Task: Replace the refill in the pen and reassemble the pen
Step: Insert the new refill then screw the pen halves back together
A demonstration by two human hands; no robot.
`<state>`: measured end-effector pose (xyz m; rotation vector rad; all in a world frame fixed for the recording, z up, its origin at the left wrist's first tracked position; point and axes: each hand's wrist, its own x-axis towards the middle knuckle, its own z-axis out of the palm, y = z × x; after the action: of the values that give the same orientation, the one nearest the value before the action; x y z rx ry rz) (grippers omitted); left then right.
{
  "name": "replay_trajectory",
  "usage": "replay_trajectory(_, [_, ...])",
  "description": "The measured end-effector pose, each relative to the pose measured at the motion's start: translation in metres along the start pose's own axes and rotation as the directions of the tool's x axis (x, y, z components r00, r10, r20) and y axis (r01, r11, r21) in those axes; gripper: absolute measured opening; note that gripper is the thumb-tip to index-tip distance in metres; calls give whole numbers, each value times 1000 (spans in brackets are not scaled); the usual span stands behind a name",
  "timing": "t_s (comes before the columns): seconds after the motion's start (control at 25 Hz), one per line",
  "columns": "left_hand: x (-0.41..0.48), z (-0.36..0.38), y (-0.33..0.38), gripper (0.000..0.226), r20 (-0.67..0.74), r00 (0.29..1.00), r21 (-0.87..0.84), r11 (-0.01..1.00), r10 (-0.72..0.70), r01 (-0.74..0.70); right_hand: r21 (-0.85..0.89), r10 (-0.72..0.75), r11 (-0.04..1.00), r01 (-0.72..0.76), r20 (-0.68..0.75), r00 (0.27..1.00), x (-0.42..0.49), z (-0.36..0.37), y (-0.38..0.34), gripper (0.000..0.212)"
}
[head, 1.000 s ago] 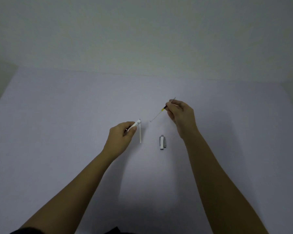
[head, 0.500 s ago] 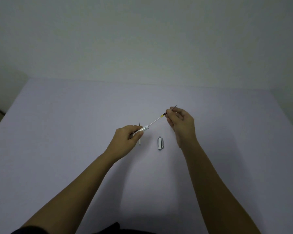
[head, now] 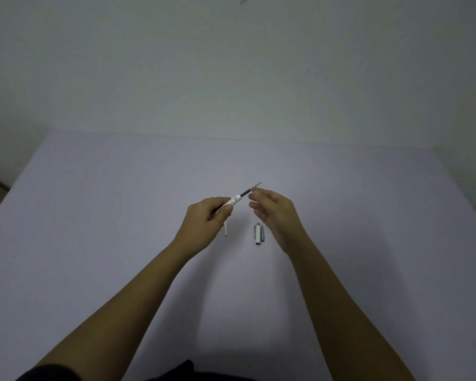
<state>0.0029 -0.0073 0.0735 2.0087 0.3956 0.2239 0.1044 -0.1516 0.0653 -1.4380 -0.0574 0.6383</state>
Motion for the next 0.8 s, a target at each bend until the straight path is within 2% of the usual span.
replay_trajectory(0.08, [3,-3,-3,17,-15,1000,-18,1000,-19,18,29,52,998,-50,-91,994,12,-11,10,14])
replay_trajectory(0.12, [5,-4,-4,17,-20,1000,-21,1000,-22,22,-33,61,997,-67,-150,987,18,-17,18,16])
replay_trajectory(0.16, [7,-5,-6,17,-23,999,-24,999,-23,23,-156,51,984,-85,-208,977,25,-23,29,19])
replay_trajectory(0.24, [12,-7,-8,18,-32,999,-35,999,-27,26,-452,-12,884,-122,-281,960,35,-34,51,21])
replay_trajectory(0.36, [19,-10,-12,15,-45,998,-46,998,-45,43,-703,-57,699,-134,-241,969,46,-43,74,17])
replay_trajectory(0.56, [22,-6,-22,13,-43,996,-58,995,-81,78,-788,-19,592,-169,-223,975,59,-45,92,19])
replay_trajectory(0.8, [26,-1,-28,14,-31,995,-56,994,-98,96,-789,-3,594,-158,-198,980,62,-51,98,21])
